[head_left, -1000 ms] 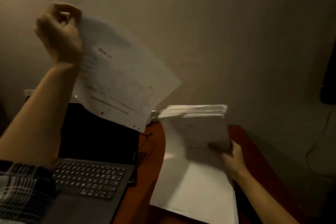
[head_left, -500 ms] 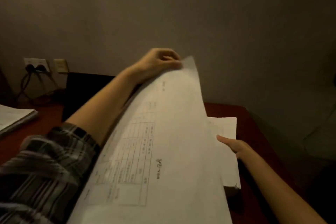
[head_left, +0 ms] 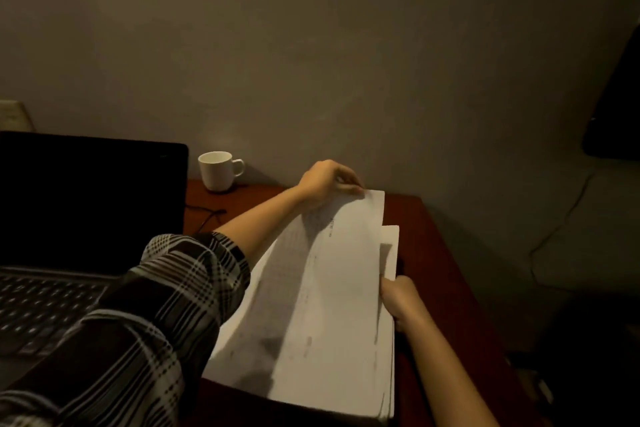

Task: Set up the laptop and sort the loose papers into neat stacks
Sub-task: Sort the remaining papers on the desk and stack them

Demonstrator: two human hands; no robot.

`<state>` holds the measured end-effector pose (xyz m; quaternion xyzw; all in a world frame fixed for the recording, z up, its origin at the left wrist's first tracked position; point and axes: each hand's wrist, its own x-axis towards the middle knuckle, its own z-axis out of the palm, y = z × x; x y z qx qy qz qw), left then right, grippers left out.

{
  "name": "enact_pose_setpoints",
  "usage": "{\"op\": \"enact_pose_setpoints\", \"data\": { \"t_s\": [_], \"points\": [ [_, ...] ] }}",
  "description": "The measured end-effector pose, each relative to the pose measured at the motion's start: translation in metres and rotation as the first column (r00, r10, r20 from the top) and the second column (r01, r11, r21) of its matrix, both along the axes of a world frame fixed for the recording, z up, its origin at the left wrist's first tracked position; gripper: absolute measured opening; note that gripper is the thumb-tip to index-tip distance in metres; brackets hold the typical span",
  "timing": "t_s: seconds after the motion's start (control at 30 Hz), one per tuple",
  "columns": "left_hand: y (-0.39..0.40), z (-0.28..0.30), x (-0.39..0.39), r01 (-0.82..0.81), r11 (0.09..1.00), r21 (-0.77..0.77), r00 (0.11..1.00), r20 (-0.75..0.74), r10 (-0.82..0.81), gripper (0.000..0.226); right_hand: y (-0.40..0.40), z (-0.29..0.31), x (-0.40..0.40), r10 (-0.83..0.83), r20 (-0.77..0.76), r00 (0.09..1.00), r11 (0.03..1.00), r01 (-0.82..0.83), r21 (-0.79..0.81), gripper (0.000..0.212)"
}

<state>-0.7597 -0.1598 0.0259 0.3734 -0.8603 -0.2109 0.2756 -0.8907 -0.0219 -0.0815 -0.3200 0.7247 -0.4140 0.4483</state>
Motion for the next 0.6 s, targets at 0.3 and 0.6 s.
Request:
{"op": "enact_pose_setpoints", "data": {
  "t_s": [0.3,0.6],
  "points": [
    [-0.016,-0.037,-0.016,-0.212,0.974,-0.078,0.976,0.026,0.214,0.042,-0.003,-0.005,-0.009,0.103,0.282,0.954,0.990,-0.069,-0.127,0.045],
    [0.041,-0.061,0.110,-0.342,0.677,0.651,0.896,0.008,0.445,0.103,0.008,-0.011,-0.002,0.054,0.226,0.973,0.946,0.023,-0.325,0.020]
  ]
}}
